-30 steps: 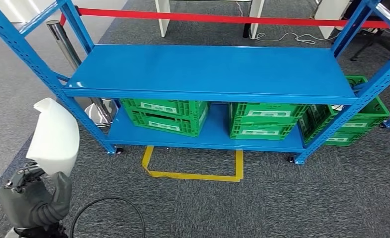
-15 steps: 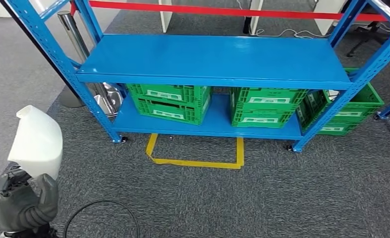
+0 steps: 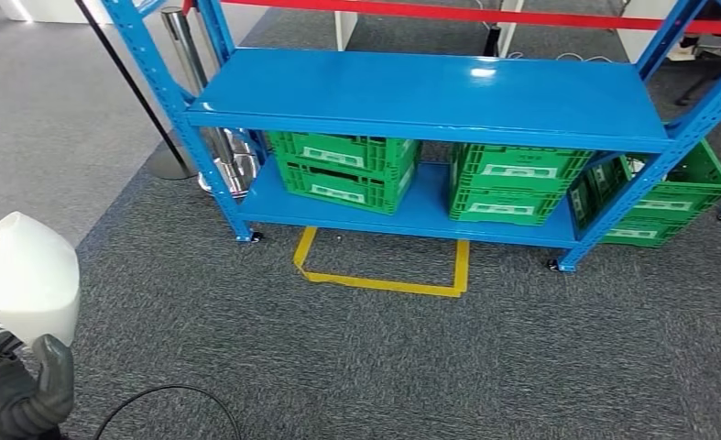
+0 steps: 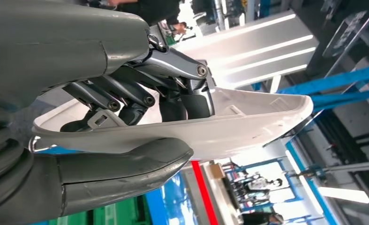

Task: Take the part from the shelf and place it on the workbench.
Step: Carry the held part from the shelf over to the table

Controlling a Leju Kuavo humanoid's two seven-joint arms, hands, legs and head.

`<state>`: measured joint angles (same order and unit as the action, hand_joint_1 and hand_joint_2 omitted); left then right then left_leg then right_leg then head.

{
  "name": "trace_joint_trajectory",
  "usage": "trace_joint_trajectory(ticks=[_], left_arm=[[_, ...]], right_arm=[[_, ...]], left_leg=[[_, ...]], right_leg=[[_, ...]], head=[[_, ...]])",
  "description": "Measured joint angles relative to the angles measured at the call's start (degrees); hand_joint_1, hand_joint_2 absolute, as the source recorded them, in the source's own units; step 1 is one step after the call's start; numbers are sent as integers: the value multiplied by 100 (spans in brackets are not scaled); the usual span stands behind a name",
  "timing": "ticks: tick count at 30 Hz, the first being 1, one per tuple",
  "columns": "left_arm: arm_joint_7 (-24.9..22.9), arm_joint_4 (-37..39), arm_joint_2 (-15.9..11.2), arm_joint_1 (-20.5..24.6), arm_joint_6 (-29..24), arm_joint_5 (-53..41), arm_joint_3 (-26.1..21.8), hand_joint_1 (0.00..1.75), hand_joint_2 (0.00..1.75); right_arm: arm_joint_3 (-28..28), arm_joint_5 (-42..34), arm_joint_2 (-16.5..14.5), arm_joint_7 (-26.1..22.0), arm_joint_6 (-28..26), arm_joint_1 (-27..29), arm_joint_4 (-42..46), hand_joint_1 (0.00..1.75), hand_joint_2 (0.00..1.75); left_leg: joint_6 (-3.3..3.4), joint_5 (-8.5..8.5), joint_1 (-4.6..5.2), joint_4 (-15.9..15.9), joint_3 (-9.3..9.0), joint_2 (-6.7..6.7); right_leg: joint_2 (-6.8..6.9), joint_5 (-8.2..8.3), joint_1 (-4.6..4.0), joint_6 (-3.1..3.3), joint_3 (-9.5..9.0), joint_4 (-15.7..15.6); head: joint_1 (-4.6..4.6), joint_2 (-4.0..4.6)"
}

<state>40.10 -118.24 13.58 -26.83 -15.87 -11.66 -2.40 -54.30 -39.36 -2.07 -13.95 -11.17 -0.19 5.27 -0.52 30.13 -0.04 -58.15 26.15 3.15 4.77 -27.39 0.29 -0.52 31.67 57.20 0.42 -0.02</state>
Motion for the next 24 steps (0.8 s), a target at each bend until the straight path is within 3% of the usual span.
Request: trace_joint_trajectory(ticks=[2,4,6,8,9,10,11,13,15,16,18,19,20,21,23,24], left_arm=[[3,-26,13,-15,5,0,-31,175,175],[3,-38,33,-40,7,1,-64,175,175],[3,-44,54,-51,10,1,-84,175,175],[3,-45,67,-52,15,1,-92,175,175],[3,-45,73,-54,17,1,-96,175,175],[3,-45,79,-55,18,1,-101,175,175],[3,-45,83,-58,19,1,-106,175,175],[3,-45,87,-58,20,1,-116,175,175],[4,-48,90,-57,20,1,-125,175,175],[4,-51,92,-60,21,2,-132,175,175],[5,-67,98,-80,22,18,-153,175,175],[5,-80,101,-97,23,33,-168,175,175],[5,-93,102,-111,20,49,-184,175,175],[5,-107,102,-122,15,66,-198,175,175],[5,-128,100,-132,-1,93,-223,175,175],[5,-137,99,-142,-9,103,-237,175,175]], right_arm=[[-25,3,5,-2,12,4,-4,0,175],[-40,4,19,-4,22,5,-12,0,175],[-50,4,36,-5,32,17,-19,0,175],[-54,3,46,-6,38,30,-23,0,175],[-56,3,49,-6,38,33,-25,0,175],[-57,3,50,-6,38,32,-26,0,175],[-57,3,52,-6,39,30,-26,0,175],[-58,2,68,-6,39,24,-27,0,175],[-60,7,90,-7,43,22,-31,0,175],[-63,15,99,-7,47,23,-33,0,175],[-82,42,98,-5,61,24,-35,0,175],[-95,55,101,-3,68,25,-37,0,175],[-110,68,105,-2,72,33,-40,0,175],[-128,80,109,-2,74,47,-44,0,175],[-165,104,118,-8,76,82,-51,0,175],[-184,116,120,-14,79,91,-54,0,175]], left_leg=[[68,46,33,215,-39,-12],[161,-55,26,243,80,-85],[261,-203,29,263,234,-162],[312,-360,70,254,432,-268],[323,-444,93,246,539,-329],[328,-526,115,237,647,-388],[327,-603,132,227,750,-450],[314,-750,156,204,920,-576],[288,-895,178,185,1027,-693],[268,-966,179,187,1061,-748],[216,-1080,178,201,1110,-846],[183,-1020,177,166,1146,-822],[144,-833,168,30,1193,-744],[99,-537,142,-223,1254,-626],[-11,72,56,-987,1381,-441],[-63,195,7,-1331,1407,-404]], right_leg=[[97,83,0,-66,46,9],[-3,-19,16,-138,104,88],[-285,-502,25,-179,253,506],[-441,-1008,16,-163,434,1227],[-459,-1080,8,-144,463,1505],[-468,-1008,-5,-118,416,1623],[-482,-829,-21,-86,274,1538],[-652,-521,-63,18,-282,832],[-888,-558,-81,88,-851,-45],[-941,-623,-88,98,-987,-292],[-827,-593,-86,96,-960,-385],[-747,-544,-70,119,-917,-387],[-656,-486,-53,148,-867,-390],[-557,-430,-32,171,-809,-391],[-369,-345,-29,180,-690,-380],[-276,-309,-22,159,-621,-368]], head=[[4,0],[9,0],[15,0],[15,0],[14,0],[13,0],[13,0],[9,0],[2,0],[4,0],[16,1],[18,1],[4,1],[-9,1],[-33,0],[-33,0]])
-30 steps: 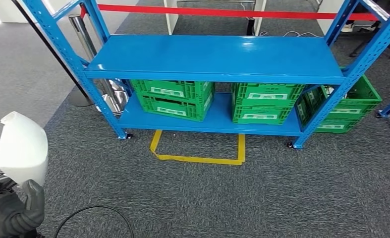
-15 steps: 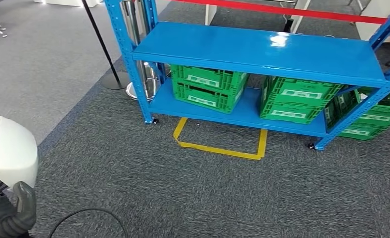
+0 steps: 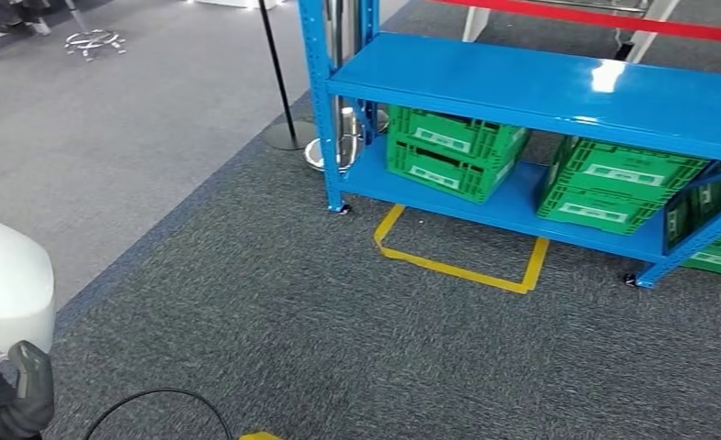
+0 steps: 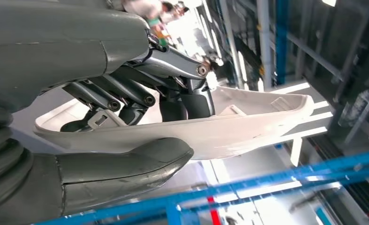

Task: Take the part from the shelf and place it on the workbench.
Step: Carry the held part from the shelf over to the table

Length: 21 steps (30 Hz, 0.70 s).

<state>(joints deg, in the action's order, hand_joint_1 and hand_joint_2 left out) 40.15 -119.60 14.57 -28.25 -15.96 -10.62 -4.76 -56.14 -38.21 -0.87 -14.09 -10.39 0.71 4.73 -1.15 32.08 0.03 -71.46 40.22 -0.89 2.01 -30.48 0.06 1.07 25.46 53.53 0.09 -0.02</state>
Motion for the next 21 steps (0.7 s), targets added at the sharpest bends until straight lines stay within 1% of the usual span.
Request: trace_joint_trajectory(ticks=[1,2,3,4,5,6,7,8,9,10,11,12,13,14,15,16,17,18,19,20,21], left_arm=[[0,-9,-1,-17,-10,5,-14,175,175],[0,-21,-1,-40,-24,9,-28,175,175],[0,-42,0,-69,-43,13,-42,175,175],[0,-71,0,-97,-67,20,-57,175,175],[-1,-106,0,-119,-88,36,-72,175,175],[-1,-149,0,-138,-106,57,-89,175,175],[-1,-192,0,-156,-119,78,-107,175,175],[-1,-233,-1,-177,-129,95,-128,175,175],[0,-273,-1,-205,-140,102,-149,175,175],[1,-302,3,-235,-151,104,-167,175,175],[1,-326,8,-256,-166,105,-182,175,175],[2,-344,15,-267,-180,108,-190,175,175],[2,-357,23,-274,-196,114,-197,175,175],[2,-366,27,-278,-210,122,-205,175,175],[2,-370,31,-286,-220,131,-218,175,175],[2,-376,32,-300,-227,142,-233,175,175],[2,-382,32,-312,-230,155,-249,175,175],[2,-392,32,-322,-231,170,-265,175,175],[2,-408,32,-328,-231,186,-279,175,175],[2,-425,33,-329,-230,199,-293,175,175],[2,-444,33,-330,-228,205,-308,175,175]], right_arm=[[-17,16,1,-9,2,2,-2,0,175],[-36,42,2,-17,3,0,-3,0,175],[-59,74,4,-25,5,-3,-5,0,175],[-88,112,12,-33,9,-5,-8,0,175],[-121,149,23,-42,16,-1,-11,0,175],[-155,177,36,-57,25,3,-14,0,175],[-184,200,48,-74,36,6,-18,0,175],[-213,222,57,-91,46,6,-20,0,175],[-242,242,64,-109,54,-1,-21,0,175],[-268,262,79,-124,59,-7,-24,0,175],[-293,281,93,-140,62,-7,-26,0,175],[-316,295,105,-155,62,0,-28,0,175],[-338,307,118,-165,63,16,-31,0,175],[-361,316,120,-172,63,36,-33,0,175],[-384,325,125,-173,64,56,-36,0,175],[-403,333,132,-173,64,71,-38,0,175],[-420,340,139,-173,64,78,-41,0,175],[-432,348,148,-173,64,80,-43,0,175],[-441,352,155,-173,64,81,-44,0,175],[-448,355,161,-173,65,81,-48,0,175],[-453,358,166,-173,68,83,-51,0,175]], left_leg=[[-48,-33,-48,-205,-33,23],[-92,-180,-91,-224,-148,45],[-131,-357,-128,-32,-356,93],[-160,-476,-155,320,-636,200],[-170,-494,-151,747,-932,326],[-144,-438,-138,1118,-1164,435],[-105,-358,-113,1367,-1297,500],[-50,-295,-83,1498,-1334,490],[23,-278,-81,1547,-1320,438],[81,-284,-81,1581,-1301,384],[144,-300,-87,1611,-1283,330],[201,-326,-91,1630,-1269,273],[238,-347,-79,1631,-1246,218],[268,-363,-60,1629,-1224,150],[288,-374,-37,1628,-1210,79],[300,-382,-15,1624,-1203,5],[307,-387,3,1617,-1202,-74],[308,-387,14,1604,-1204,-151],[305,-380,18,1583,-1202,-227],[294,-369,27,1547,-1187,-298],[278,-359,30,1504,-1151,-364]], right_leg=[[88,30,11,-27,71,19],[174,57,28,-56,144,46],[254,79,45,-86,206,81],[328,96,59,-118,240,114],[395,110,66,-151,275,148],[453,131,66,-193,285,170],[509,152,65,-234,291,183],[566,174,66,-277,308,190],[594,180,75,-322,311,192],[525,142,88,-354,344,222],[377,48,100,-377,405,329],[181,-116,109,-389,521,572],[-15,-315,111,-388,690,939],[-127,-506,108,-383,883,1376],[-176,-626,103,-379,1058,1753],[-192,-632,100,-371,1153,1946],[-202,-518,98,-357,1139,1900],[-232,-309,98,-338,1021,1627],[-320,-80,101,-316,846,1228],[-456,86,110,-299,680,857],[-572,156,119,-289,544,568]], head=[[-2,0],[-2,0],[-3,0],[-4,0],[-6,0],[-5,0],[-6,0],[-5,0],[-3,0],[2,0],[14,0],[27,1],[39,1],[44,1],[44,1],[42,0],[41,0],[41,0],[43,0],[41,0],[41,0]])
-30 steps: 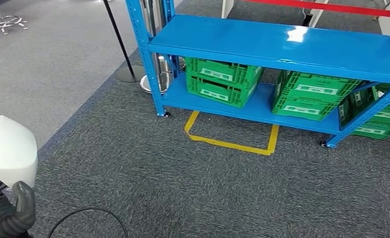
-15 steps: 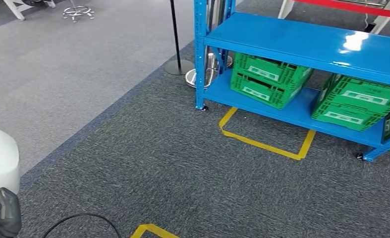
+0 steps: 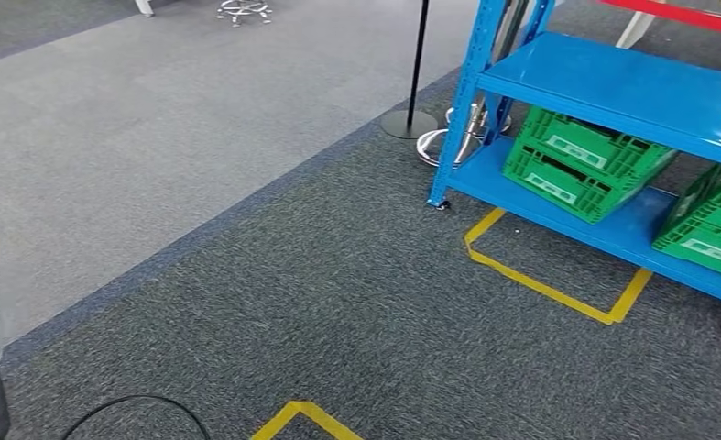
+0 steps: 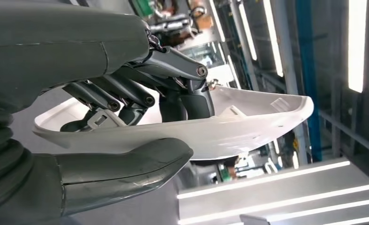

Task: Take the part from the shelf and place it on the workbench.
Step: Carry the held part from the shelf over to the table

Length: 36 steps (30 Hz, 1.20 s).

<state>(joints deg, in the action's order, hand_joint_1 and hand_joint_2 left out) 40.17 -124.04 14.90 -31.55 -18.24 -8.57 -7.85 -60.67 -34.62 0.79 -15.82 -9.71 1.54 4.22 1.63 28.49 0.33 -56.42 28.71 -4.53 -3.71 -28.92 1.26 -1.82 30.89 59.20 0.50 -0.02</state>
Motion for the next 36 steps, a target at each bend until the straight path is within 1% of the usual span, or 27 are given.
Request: trace_joint_trajectory(ticks=[1,2,3,4,6,7,9,10,11,12,13,15,16,17,19,21,23,24,25,26,27,28,30,32,34,35,36], left_arm=[[-1,-17,2,-2,2,2,-16,175,175],[-1,-33,3,-7,4,2,-32,175,175],[-2,-49,4,-15,5,1,-50,175,175],[-2,-63,5,-23,5,1,-68,175,175],[-2,-89,5,-22,-1,0,-96,175,175],[-2,-97,5,-18,-8,0,-106,175,175],[-2,-102,5,-11,-35,-6,-121,175,175],[-2,-103,4,-14,-64,-10,-126,175,175],[-2,-108,3,-15,-98,-14,-129,175,175],[-2,-116,1,-17,-136,-17,-129,175,175],[-2,-132,-1,-17,-169,-21,-129,175,175],[-2,-161,-2,-4,-225,-41,-126,175,175],[-2,-171,-2,2,-264,-58,-119,175,175],[-2,-176,-5,3,-321,-79,-110,175,175],[-2,-191,-14,-11,-469,-110,-84,175,175],[-1,-220,-27,-13,-623,-124,-38,175,175],[1,-239,-48,-8,-744,-127,22,175,175],[1,-241,-57,-9,-783,-127,43,175,175],[1,-241,-66,-13,-809,-127,60,175,175],[1,-242,-76,-15,-828,-127,71,175,175],[1,-243,-87,-16,-845,-126,79,175,175],[1,-246,-99,-19,-866,-124,89,175,175],[0,-255,-127,-20,-912,-120,110,175,175],[-1,-263,-158,-27,-945,-119,123,175,175],[0,-270,-185,-45,-959,-120,127,175,175],[-1,-276,-198,-56,-962,-121,127,175,175],[-1,-284,-212,-63,-965,-121,128,175,175]], right_arm=[[-7,3,2,4,4,0,-3,0,175],[-16,5,4,9,8,-2,-6,0,175],[-25,8,4,14,10,-4,-7,0,175],[-34,9,3,19,11,-8,-7,0,175],[-44,9,2,19,3,-7,-8,0,175],[-46,8,2,19,-3,-2,-9,0,175],[-48,6,5,19,-11,12,-12,0,175],[-50,4,5,19,-11,15,-12,0,175],[-54,2,6,17,-9,12,-13,0,175],[-58,-1,6,14,-8,6,-12,0,175],[-63,-2,6,11,-5,-1,-11,0,175],[-72,-7,6,3,-3,-13,-11,0,175],[-74,-11,6,1,2,-17,-12,0,175],[-74,-15,6,-2,7,-21,-13,0,175],[-75,-20,8,-4,14,-38,-13,0,175],[-77,-23,13,-8,14,-49,-13,0,175],[-79,-23,17,-10,16,-34,-13,0,175],[-81,-21,17,-9,17,-22,-14,0,175],[-84,-19,19,-7,18,-9,-14,0,175],[-85,-17,21,-5,18,0,-15,0,175],[-86,-17,24,-3,16,4,-16,0,175],[-86,-17,26,-2,15,4,-16,0,175],[-87,-20,29,-1,12,1,-20,0,175],[-88,-27,31,1,10,2,-22,0,175],[-88,-33,28,1,9,2,-21,0,175],[-88,-35,26,1,9,0,-21,0,175],[-88,-35,23,-1,6,-3,-20,0,175]], left_leg=[[-25,1,-3,-40,48,-62],[-56,-9,-11,-69,99,-124],[-87,-23,-21,-84,144,-189],[-122,-10,-25,-112,176,-170],[-192,174,-23,-405,311,59],[-226,348,-33,-721,449,223],[-284,669,-71,-1486,805,367],[-301,709,-87,-1705,908,385],[-311,639,-99,-1716,911,398],[-312,468,-105,-1494,800,425],[-303,246,-105,-1096,598,499],[-249,-3,-62,-378,246,728],[-208,-36,-37,-192,170,805],[-166,-14,-10,-150,176,819],[-71,-56,-7,-121,218,712],[19,-112,-27,-80,236,604],[80,-154,-23,-67,267,491],[98,-168,-9,-68,286,426],[110,-180,8,-69,299,355],[115,-190,22,-70,306,279],[112,-199,32,-73,306,199],[105,-206,37,-77,304,120],[78,-214,43,-108,321,-17],[21,-232,35,-140,375,-147],[-47,-257,15,-159,428,-271],[-76,-230,16,-206,457,-221],[-107,-134,17,-347,521,-94]], right_leg=[[-82,0,4,7,-74,-149],[-90,-38,3,11,-102,-187],[-30,-54,1,27,-119,-216],[39,-43,5,50,-122,-220],[193,-29,21,102,-139,-253],[278,-32,20,120,-148,-258],[457,-45,7,138,-153,-256],[545,-50,2,139,-156,-255],[626,-54,1,137,-162,-254],[699,-59,0,132,-172,-253],[763,-67,0,123,-188,-253],[876,-83,-19,81,-203,-250],[931,-88,-31,52,-206,-247],[987,-86,-41,21,-207,-248],[1048,-94,-33,-48,-211,-248],[803,-277,-17,-95,-113,-32],[476,-670,-15,-96,194,661],[413,-838,-17,-89,379,1067],[389,-915,-21,-79,517,1355],[379,-873,-26,-64,559,1428],[362,-718,-32,-43,484,1258],[312,-497,-39,-17,314,897],[18,-188,-36,30,-49,107],[-175,-148,-38,50,-197,-226],[-56,-136,-43,79,-239,-256],[24,-119,-35,103,-260,-268],[112,-102,-26,128,-276,-283]], head=[[-4,0],[-8,0],[-8,0],[-13,0],[-30,0],[-38,0],[-46,0],[-45,0],[-45,0],[-45,0],[-45,0],[-48,0],[-46,0],[-47,0],[-48,0],[-29,0],[-3,0],[0,0],[-1,0],[-1,0],[-1,0],[0,0],[-4,0],[-7,0],[-6,0],[-11,0],[-22,0]])
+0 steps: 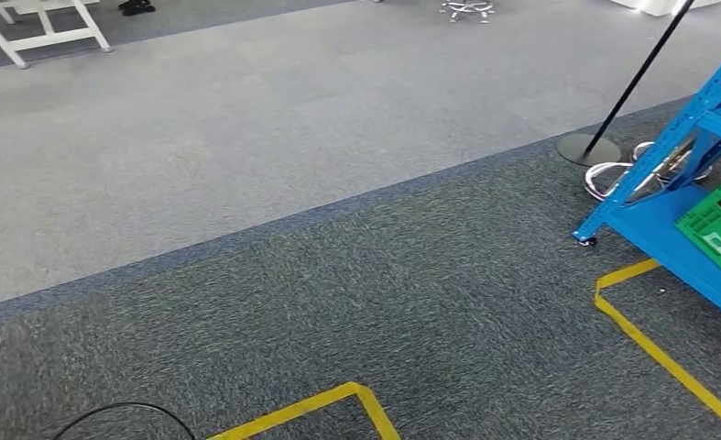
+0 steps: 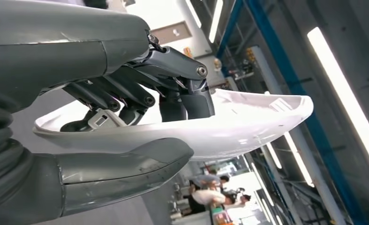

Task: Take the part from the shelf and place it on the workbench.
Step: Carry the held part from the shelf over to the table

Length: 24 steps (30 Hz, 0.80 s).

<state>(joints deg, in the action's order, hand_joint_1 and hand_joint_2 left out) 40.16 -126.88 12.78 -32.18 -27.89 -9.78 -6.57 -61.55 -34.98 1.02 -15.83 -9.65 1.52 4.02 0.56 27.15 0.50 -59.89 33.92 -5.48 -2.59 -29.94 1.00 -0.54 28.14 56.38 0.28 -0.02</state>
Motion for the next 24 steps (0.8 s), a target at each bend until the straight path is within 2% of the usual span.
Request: trace_joint_trajectory(ticks=[2,3,4,5,6,7,8,9,10,11,13,14,15,16,17,18,19,20,21,22,23,24], left_arm=[[-1,-9,-25,-3,-9,-1,4,175,175],[-1,-11,-35,-3,-13,-5,6,175,175],[-1,-11,-44,-8,-16,-14,8,175,175],[-1,-11,-53,-16,-20,-31,8,175,175],[-1,-11,-63,-26,-25,-52,8,175,175],[-1,-12,-70,-35,-32,-71,8,175,175],[-1,-15,-74,-42,-40,-86,8,175,175],[-1,-17,-76,-46,-46,-97,8,175,175],[-1,-22,-76,-52,-54,-105,7,175,175],[-1,-25,-75,-62,-61,-113,6,175,175],[0,-37,-74,-96,-68,-137,-3,175,175],[0,-47,-72,-112,-66,-156,-9,175,175],[0,-58,-70,-121,-61,-179,-14,175,175],[0,-68,-68,-124,-55,-200,-18,175,175],[-1,-73,-66,-125,-51,-216,-19,175,175],[-1,-74,-66,-123,-48,-225,-20,175,175],[-1,-74,-66,-124,-48,-231,-21,175,175],[-1,-74,-67,-125,-48,-236,-22,175,175],[-1,-74,-67,-125,-49,-242,-23,175,175],[-1,-74,-67,-125,-55,-252,-23,175,175],[-1,-74,-67,-125,-69,-266,-23,175,175],[-1,-74,-67,-124,-91,-281,-23,175,175]], right_arm=[[0,-5,-2,-2,-15,12,1,0,175],[0,-9,-2,-2,-25,22,1,0,175],[0,-13,-2,-4,-34,32,1,0,175],[0,-15,-2,-9,-41,36,1,0,175],[0,-19,-3,-16,-48,33,1,0,175],[0,-22,-6,-24,-53,26,1,0,175],[0,-26,-9,-30,-57,17,1,0,175],[0,-30,-13,-34,-64,10,1,0,175],[0,-33,-15,-35,-70,4,1,0,175],[0,-34,-15,-34,-75,-2,1,0,175],[0,-34,-20,-31,-80,-21,1,0,175],[0,-34,-25,-26,-80,-33,2,0,175],[0,-33,-29,-22,-80,-41,2,0,175],[0,-32,-33,-17,-80,-44,3,0,175],[-1,-31,-36,-13,-77,-39,3,0,175],[-1,-29,-39,-10,-74,-28,3,0,175],[-2,-28,-43,-7,-72,-16,3,0,175],[-2,-28,-46,-3,-69,-4,3,0,175],[-2,-28,-48,-1,-69,3,3,0,175],[-2,-29,-48,1,-69,7,3,0,175],[-2,-28,-48,1,-70,7,3,0,175],[-2,-26,-48,0,-71,6,2,0,175]], left_leg=[[-67,375,-11,-634,272,339],[-99,571,-33,-1039,447,430],[-123,687,-57,-1350,577,465],[-142,700,-80,-1483,623,482],[-156,602,-100,-1370,547,501],[-163,432,-115,-1042,360,549],[-164,275,-121,-609,121,660],[-144,160,-113,-227,-89,762],[-112,104,-96,28,-224,831],[-72,102,-76,135,-269,862],[21,87,-47,151,-243,753],[62,70,-49,171,-239,705],[104,50,-54,193,-239,653],[139,33,-64,214,-243,604],[163,27,-61,218,-236,555],[181,27,-50,217,-231,496],[190,29,-35,216,-230,430],[196,32,-17,215,-235,357],[199,34,-3,213,-245,276],[200,36,6,210,-258,193],[199,39,9,205,-267,112],[191,45,17,192,-267,40]], right_leg=[[187,8,2,29,-2,-12],[286,2,-3,35,10,-11],[382,-6,-6,35,25,-10],[473,-18,-7,32,37,-10],[557,-30,-6,23,43,-9],[633,-46,-3,9,32,-9],[703,-63,-5,-13,6,-9],[761,-85,-14,-47,-14,-6],[810,-103,-24,-82,-33,-4],[854,-116,-32,-118,-55,-3],[926,-122,-23,-189,-109,-18],[870,-152,-9,-222,-115,-2],[744,-231,3,-245,-75,97],[582,-370,10,-258,39,322],[414,-550,13,-259,221,683],[320,-729,11,-254,440,1117],[285,-844,8,-247,650,1502],[272,-850,5,-234,795,1724],[262,-731,0,-216,833,1704],[233,-514,-7,-193,760,1454],[137,-257,-13,-166,610,1043],[-7,-75,-12,-141,455,649]], head=[[-19,0],[-25,0],[-23,0],[-24,0],[-25,0],[-24,0],[-26,0],[-20,0],[-12,0],[-7,0],[-1,0],[1,0],[8,0],[18,0],[27,0],[31,0],[32,0],[31,0],[32,0],[32,0],[33,0],[31,0]])
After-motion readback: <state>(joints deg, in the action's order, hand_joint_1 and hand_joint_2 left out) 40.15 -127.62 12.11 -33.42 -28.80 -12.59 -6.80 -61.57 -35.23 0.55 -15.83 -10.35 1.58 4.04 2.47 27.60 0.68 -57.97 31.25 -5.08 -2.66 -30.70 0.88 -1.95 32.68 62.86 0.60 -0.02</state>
